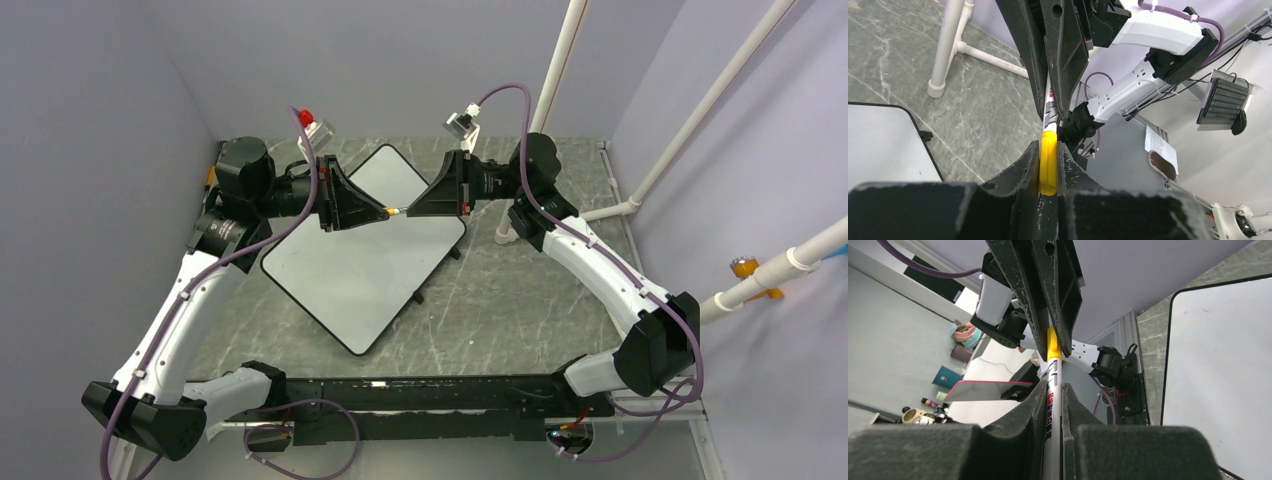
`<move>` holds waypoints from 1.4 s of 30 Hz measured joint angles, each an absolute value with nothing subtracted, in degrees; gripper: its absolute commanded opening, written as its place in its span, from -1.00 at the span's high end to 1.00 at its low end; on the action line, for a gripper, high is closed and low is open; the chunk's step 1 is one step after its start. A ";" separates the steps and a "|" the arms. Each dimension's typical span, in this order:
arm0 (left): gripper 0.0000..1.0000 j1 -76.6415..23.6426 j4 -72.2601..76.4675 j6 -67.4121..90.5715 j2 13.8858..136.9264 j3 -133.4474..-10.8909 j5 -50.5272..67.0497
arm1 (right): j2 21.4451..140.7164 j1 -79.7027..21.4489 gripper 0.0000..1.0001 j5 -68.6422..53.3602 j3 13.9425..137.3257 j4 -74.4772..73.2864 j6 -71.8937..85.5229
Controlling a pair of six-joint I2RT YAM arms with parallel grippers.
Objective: Write a sentence on the whiteboard
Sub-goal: Open the pen cap from the whiteboard marker.
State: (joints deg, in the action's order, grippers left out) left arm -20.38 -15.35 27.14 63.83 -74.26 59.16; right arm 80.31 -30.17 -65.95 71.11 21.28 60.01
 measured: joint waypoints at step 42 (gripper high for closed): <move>1.00 -18.96 -9.34 30.89 63.44 -69.91 53.08 | 69.60 -22.15 1.00 -59.33 62.74 1.04 45.93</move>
State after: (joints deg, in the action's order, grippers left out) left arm -18.96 -9.34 30.89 63.44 -69.91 53.08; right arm 69.60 -22.15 -59.33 62.74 1.04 45.93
